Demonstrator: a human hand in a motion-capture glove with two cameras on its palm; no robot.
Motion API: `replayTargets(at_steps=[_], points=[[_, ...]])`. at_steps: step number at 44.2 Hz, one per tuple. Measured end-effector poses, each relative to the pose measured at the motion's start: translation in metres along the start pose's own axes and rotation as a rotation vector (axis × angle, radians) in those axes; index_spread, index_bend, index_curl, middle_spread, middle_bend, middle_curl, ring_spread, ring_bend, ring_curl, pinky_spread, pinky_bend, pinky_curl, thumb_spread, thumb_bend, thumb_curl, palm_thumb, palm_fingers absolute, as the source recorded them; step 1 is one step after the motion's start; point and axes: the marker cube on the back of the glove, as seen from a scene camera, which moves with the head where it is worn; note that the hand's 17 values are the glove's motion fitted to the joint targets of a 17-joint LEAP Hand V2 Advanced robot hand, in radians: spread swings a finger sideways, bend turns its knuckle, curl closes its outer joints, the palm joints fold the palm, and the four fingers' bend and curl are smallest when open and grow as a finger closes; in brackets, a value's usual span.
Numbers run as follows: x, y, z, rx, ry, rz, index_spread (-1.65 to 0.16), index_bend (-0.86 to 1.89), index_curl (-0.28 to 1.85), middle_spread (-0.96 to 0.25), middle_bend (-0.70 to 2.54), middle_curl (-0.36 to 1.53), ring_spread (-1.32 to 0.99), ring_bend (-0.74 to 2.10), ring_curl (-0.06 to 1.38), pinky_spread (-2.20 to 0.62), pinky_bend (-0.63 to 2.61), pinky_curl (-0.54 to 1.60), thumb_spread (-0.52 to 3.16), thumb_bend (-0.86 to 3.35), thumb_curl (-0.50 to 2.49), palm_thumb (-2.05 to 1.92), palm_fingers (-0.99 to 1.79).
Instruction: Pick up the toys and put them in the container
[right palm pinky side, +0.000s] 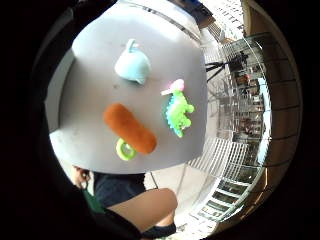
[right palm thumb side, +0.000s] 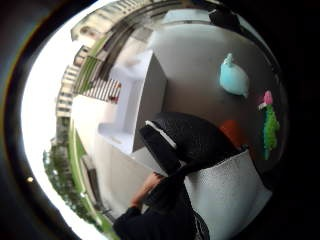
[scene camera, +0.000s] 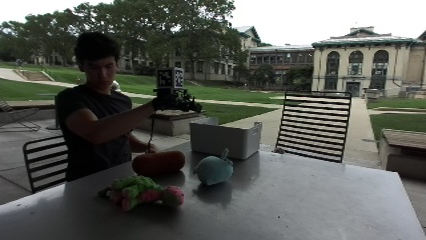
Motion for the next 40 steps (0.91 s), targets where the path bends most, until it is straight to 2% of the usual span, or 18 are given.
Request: replayTargets(at_steps=[12,33,40], points=[[0.034,0.045,0.057,-0.048,-0.071,0.038,-0.26,0.18,0.27,-0.08,0.36,0.28,-0.20,0.36,0.17,-0.03,0.37,0.26,1.18,-0.05,0.17,-0.05,0.14],[0.041,0.059,0.162,-0.183,-0.153,0.067,-0.27,0.18,0.33,-0.09,0.44,0.35,-0.20,0.36,0.19,-0.02,0.31,0.28,1.15,-0.03,0.20,-0.03,0.14],[0.029,0.068,0.190,-0.204,-0.142,0.068,-0.27,0.18,0.34,-0.09,0.52,0.38,-0.19,0.45,0.21,-0.01,0.25,0.27,1.19,0.00,0.23,0.04,0.28]])
